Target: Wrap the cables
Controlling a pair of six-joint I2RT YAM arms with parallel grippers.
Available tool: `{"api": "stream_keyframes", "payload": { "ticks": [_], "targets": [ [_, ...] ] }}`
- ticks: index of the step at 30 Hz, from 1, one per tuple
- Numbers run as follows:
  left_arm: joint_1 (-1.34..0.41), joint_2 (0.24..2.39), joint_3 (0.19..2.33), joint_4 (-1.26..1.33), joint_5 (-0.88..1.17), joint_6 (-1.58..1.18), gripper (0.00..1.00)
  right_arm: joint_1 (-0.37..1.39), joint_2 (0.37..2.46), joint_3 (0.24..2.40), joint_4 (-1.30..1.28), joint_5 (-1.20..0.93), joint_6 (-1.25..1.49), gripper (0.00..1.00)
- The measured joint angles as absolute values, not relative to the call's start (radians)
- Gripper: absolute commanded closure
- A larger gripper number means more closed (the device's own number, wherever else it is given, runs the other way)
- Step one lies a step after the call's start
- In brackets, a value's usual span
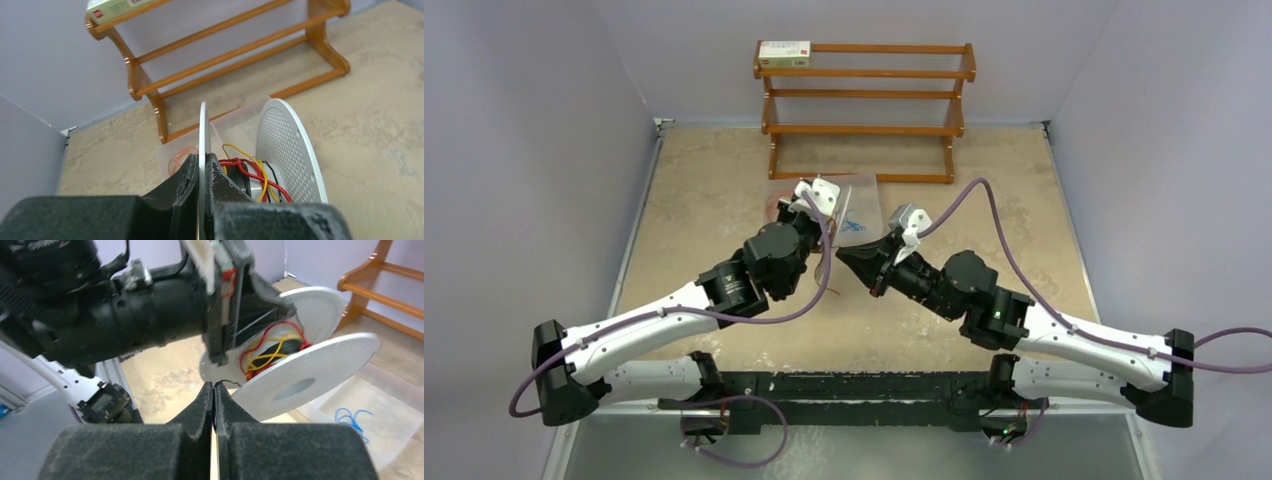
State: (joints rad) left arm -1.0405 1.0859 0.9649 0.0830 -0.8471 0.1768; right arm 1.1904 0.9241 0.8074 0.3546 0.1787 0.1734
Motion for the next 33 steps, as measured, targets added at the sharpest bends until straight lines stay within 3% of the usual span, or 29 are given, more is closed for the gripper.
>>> {"api": "stream_keyframes", "payload": {
  "ticks": [10, 19, 33],
  "targets": [
    [-1.097, 1.008, 0.965, -0.107, -0.603, 0.212, 1.00, 1.194, 0.940, 0.926, 0.148, 0.307, 0.040, 1.00],
    [-1.100, 0.942, 0.965, -0.204, -0.292, 0.221, 1.00, 1.188, 0.893, 0.852, 0.146, 0.380, -0.041, 1.00],
    [-1.099, 0.879, 0.925, -0.208, -0.066, 0.204, 1.00, 1.028, 0.732, 0.663, 0.142, 0.160, -0.002, 1.00]
  ]
}}
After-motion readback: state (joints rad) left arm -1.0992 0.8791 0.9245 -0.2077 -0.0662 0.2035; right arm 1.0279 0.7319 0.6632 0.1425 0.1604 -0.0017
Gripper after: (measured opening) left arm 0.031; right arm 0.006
